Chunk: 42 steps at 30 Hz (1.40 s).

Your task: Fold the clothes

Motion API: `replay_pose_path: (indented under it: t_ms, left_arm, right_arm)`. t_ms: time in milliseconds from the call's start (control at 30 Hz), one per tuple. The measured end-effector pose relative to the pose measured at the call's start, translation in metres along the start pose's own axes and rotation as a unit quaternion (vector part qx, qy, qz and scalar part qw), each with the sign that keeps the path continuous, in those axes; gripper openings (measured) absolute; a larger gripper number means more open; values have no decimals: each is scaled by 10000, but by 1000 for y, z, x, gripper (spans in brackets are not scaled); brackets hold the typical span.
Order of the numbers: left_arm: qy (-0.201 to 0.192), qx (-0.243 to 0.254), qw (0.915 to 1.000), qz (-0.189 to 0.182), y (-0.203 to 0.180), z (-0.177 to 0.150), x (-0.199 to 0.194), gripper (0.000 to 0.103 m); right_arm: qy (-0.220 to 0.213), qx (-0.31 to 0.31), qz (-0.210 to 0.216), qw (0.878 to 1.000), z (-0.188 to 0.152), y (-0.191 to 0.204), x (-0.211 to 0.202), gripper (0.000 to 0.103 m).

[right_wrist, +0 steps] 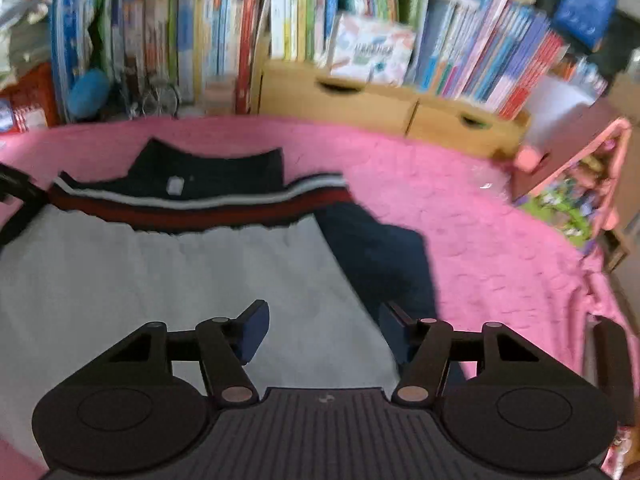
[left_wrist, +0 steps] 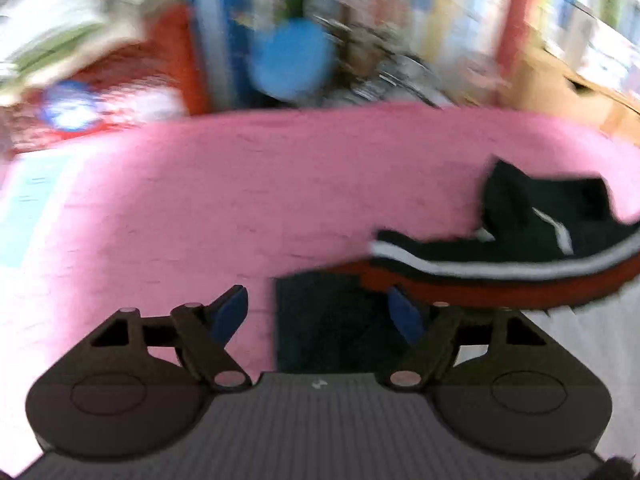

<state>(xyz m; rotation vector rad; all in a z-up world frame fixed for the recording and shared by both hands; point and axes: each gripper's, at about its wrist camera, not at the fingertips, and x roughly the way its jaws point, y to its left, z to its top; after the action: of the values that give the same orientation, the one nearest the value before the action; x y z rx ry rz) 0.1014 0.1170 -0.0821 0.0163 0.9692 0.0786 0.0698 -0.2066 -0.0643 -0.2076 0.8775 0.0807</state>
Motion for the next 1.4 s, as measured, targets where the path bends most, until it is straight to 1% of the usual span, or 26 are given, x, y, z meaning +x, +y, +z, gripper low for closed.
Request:
replay_pose_path:
  t_ms: [33, 100, 133, 167, 233, 300, 367, 467, 500, 533, 567, 600, 633, 667, 733, 767, 800, 833, 867, 967, 1033, 1067, 1133, 1200, 1267, 1400]
  left_arm:
    - [-191, -1, 9998, -23, -4, -1, -15, 63]
    - [-556, 232, 9957, -709, -20, -6, -45, 63]
    - [-717, 385, 9912, -1046, -30, -10, -59, 65]
    - [-743, 729, 9855, -1336, -47, -16, -67, 66]
    - [-461, 1398, 9738, -1731, -81, -35, -70, 66]
    - [-175, 2057, 9554, -2114, -114, -54, -73, 65]
    - [227, 2536, 9354, -2453, -140, -75, -73, 58]
    - [618, 2917, 9176, -2630, -160, -102, -72, 58]
    - [611, 3048, 9156, -2550, -164, -109, -73, 58]
    - [601, 3166, 9140, -2464, -169, -114, -73, 59]
    - [588, 3194, 9158, -2362, -171, -113, -69, 59]
    - [614, 3079, 9208, -2315, -170, -106, -65, 59]
    - [642, 2949, 9258, -2278, -168, -99, -61, 56]
    - [673, 2761, 9313, -2278, -167, -87, -54, 56]
    - [677, 2588, 9391, -2157, -164, -70, -43, 54]
    - [709, 2582, 9412, -2059, -165, -64, -36, 51]
    - [740, 2604, 9419, -1990, -166, -61, -31, 50]
    - [766, 2621, 9426, -1923, -167, -57, -26, 50]
    - [762, 2610, 9440, -1871, -166, -51, -20, 50]
    - [681, 2384, 9530, -1744, -165, -29, -2, 48]
    - [766, 2100, 9570, -1849, -163, -11, 9, 47]
    - [709, 2063, 9586, -1829, -165, -3, 12, 45]
    - [352, 2303, 9617, -1447, -175, 8, 15, 47]
    - [279, 2095, 9702, -1185, -176, 24, 19, 45]
    - [137, 1877, 9753, -1155, -171, 37, 9, 44]
    - [21, 2109, 9630, -1678, -163, 20, -36, 44]
  right_arm:
    - [231, 241, -29, 9994, 0, -5, 10, 60]
    - [337, 955, -9, 9949, -12, -31, 7, 60]
    - [390, 1311, 1, 9906, -17, -43, 6, 64]
    - [403, 1546, 8, 9872, -30, -54, -2, 66]
    - [560, 1824, -137, 9815, -54, -77, -17, 72]
    - [813, 2053, -139, 9752, -82, -93, -30, 72]
    - [1024, 2360, -103, 9663, -105, -109, -38, 72]
    - [1197, 2921, -27, 9489, -130, -127, -45, 72]
    - [1225, 3074, -53, 9437, -134, -129, -45, 71]
    - [1096, 2773, -37, 9545, -130, -118, -51, 66]
    - [965, 2469, -20, 9642, -126, -106, -56, 64]
    - [832, 2159, -2, 9729, -122, -95, -62, 63]
    - [599, 1488, 221, 9868, -113, -72, -69, 63]
    - [406, 860, 436, 9945, -106, -49, -74, 63]
    - [106, -69, 903, 9958, -98, -3, -75, 54]
    - [167, -175, 1091, 9937, -96, 12, -67, 49]
    - [230, -280, 1278, 9911, -94, 28, -58, 36]
    - [406, -268, 1404, 9889, -94, 37, -47, 21]
    - [581, -257, 1528, 9862, -94, 47, -37, 15]
    - [478, -335, 1365, 9889, -100, 58, -31, 13]
    - [409, -426, 1346, 9891, -104, 59, -33, 13]
    - [367, -487, 1333, 9892, -106, 60, -33, 13]
    - [315, -509, 1314, 9895, -108, 61, -34, 13]
    - [308, -489, 1318, 9896, -110, 61, -34, 13]
    - [301, -467, 1323, 9896, -112, 61, -34, 13]
    - [367, -304, 1496, 9876, -112, 53, -32, 14]
